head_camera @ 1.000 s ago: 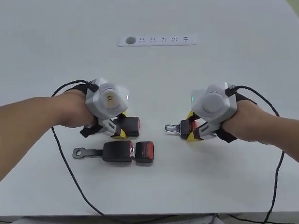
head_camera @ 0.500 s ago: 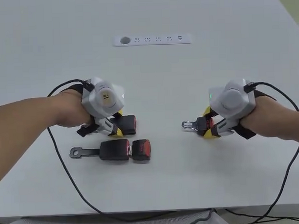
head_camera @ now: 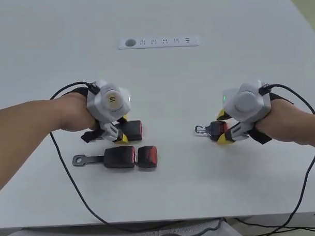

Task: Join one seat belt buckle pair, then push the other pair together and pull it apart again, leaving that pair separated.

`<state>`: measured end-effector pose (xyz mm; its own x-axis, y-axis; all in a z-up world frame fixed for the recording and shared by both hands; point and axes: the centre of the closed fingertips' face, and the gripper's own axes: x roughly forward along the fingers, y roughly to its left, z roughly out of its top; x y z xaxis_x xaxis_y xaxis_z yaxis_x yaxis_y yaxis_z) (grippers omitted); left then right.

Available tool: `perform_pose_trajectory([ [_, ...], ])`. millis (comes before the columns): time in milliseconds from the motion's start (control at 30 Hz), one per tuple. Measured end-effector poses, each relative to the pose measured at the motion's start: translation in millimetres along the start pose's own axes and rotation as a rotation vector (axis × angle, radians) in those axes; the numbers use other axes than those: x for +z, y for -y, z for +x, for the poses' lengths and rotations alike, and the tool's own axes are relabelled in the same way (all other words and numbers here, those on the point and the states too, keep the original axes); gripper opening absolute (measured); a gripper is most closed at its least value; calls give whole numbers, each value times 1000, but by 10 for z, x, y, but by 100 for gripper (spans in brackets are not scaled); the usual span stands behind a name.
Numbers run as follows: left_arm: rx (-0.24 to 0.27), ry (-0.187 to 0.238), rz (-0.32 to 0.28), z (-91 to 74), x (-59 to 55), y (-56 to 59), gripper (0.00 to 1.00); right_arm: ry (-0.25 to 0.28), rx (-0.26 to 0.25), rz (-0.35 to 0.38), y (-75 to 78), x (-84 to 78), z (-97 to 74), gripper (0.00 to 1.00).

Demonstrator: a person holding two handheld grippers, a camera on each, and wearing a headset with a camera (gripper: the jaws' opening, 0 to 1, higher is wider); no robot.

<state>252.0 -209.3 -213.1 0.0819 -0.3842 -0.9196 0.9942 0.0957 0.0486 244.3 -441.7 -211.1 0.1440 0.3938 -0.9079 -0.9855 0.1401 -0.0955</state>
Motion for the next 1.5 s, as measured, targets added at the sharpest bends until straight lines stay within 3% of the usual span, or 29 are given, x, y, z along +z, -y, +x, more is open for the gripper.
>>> perform_pose_trajectory([
  [233, 44, 1, 32, -16, 9, -67, 40, 15, -30, 39, -11, 34, -57, 40],
  [367, 50, 41, 7, -82, 79, -72, 41, 29, -60, 62, 60, 3, -2, 44],
  [533, 82, 85, -16, -310, 192, -66, 44, 85, -94, 103, 41, 135, -161, 47],
  [600, 98, 111, -33, -331, 191, -63, 46, 124, -119, 120, 18, 223, -265, 48],
  [667, 136, 140, -52, -454, 183, -54, 50, 151, -136, 135, -5, 265, -320, 51],
  [733, 190, 150, -86, -621, 133, -41, 55, 202, -152, 185, -83, 347, -412, 54],
  [833, 237, 188, -125, -764, 52, 21, 62, 223, -152, 201, -220, 330, -459, 56],
  [1000, 277, 214, -179, -1055, -107, 299, 70, 270, -178, 251, -409, 368, -573, 61],
  [1067, 288, 221, -200, -1144, -111, 419, 73, 302, -191, 289, -477, 410, -646, 65],
  [1167, 317, 228, -295, -1193, -285, 514, 81, 317, -208, 299, -565, 397, -695, 69],
  [1233, 335, 225, -296, -1245, -366, 582, 86, 349, -228, 356, -629, 410, -771, 70],
  [1300, 350, 238, -283, -1297, -404, 692, 87, 387, -216, 415, -688, 392, -772, 71],
  [1433, 366, 258, -352, -1379, -549, 764, 91, 362, -233, 406, -812, 333, -813, 77],
  [1500, 361, 247, -367, -1376, -612, 821, 94, 373, -244, 420, -827, 324, -860, 81],
])
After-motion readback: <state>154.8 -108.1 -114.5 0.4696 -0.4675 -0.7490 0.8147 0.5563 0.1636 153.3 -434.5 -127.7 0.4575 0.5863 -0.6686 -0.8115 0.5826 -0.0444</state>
